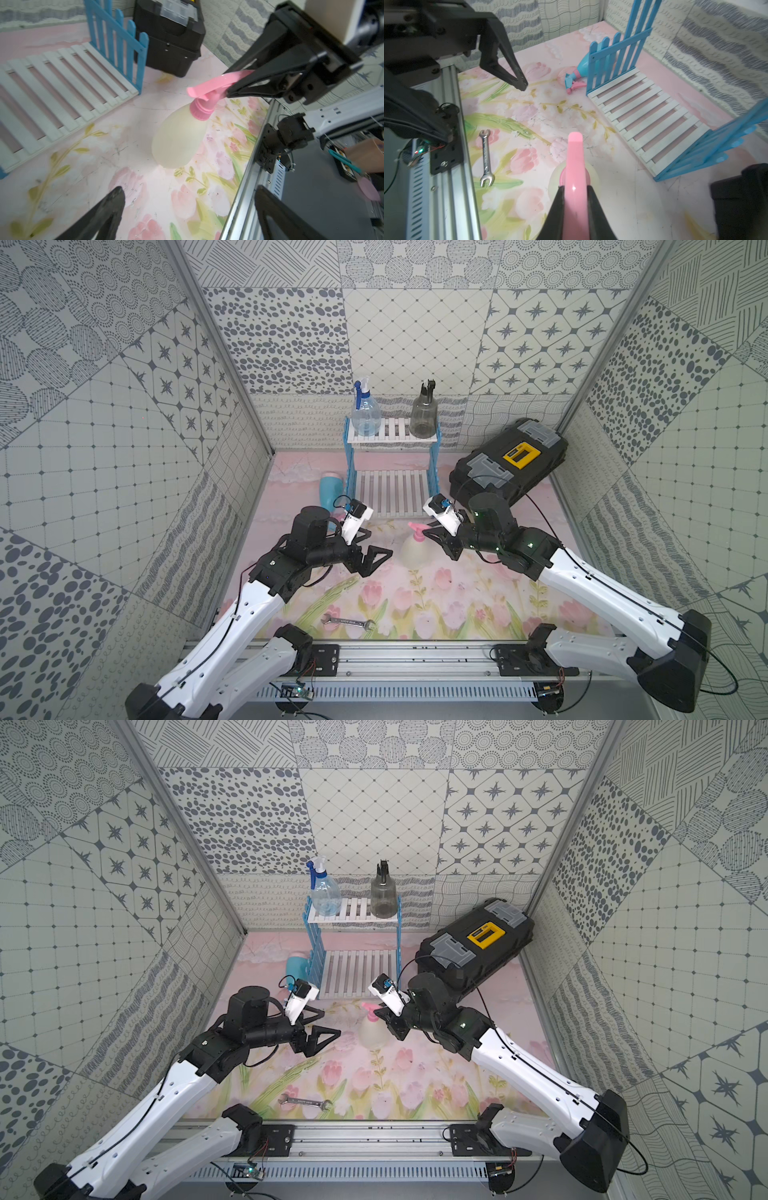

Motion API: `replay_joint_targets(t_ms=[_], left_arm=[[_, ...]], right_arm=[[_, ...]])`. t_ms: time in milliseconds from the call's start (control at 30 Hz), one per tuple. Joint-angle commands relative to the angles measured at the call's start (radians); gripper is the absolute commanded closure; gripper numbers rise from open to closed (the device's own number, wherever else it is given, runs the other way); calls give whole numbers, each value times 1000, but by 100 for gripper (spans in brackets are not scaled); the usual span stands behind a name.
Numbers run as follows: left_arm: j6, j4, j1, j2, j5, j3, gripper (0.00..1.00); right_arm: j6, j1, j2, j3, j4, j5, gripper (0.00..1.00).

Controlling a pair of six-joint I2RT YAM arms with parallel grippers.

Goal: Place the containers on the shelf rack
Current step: 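Place the container on the shelf.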

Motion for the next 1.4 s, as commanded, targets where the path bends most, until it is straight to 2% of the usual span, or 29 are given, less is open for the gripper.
replay_joint_targets(t_ms=[0,233,400,533,733,1033,1367], left_arm=[[-135,54,120,-81,-137,-39,1],[-127,22,143,-124,-280,-54,1],[-131,-2,142,-128,-317,-53,1],[-142,-1,143,-130,-309,-55,1],[-136,-5,144,-130,-323,-51,1],[-120,-1,149,-137,-311,-52,1],[-102,72,149,-178,-152,-86,1]], right_arm=[[81,59,33,11,246,306,100],[236,88,229,120,378,630,100],[263,73,381,236,364,745,100],[325,45,470,287,373,776,100],[347,17,583,367,383,804,100],[429,-20,671,425,349,789,100],[461,-49,680,404,309,773,100]])
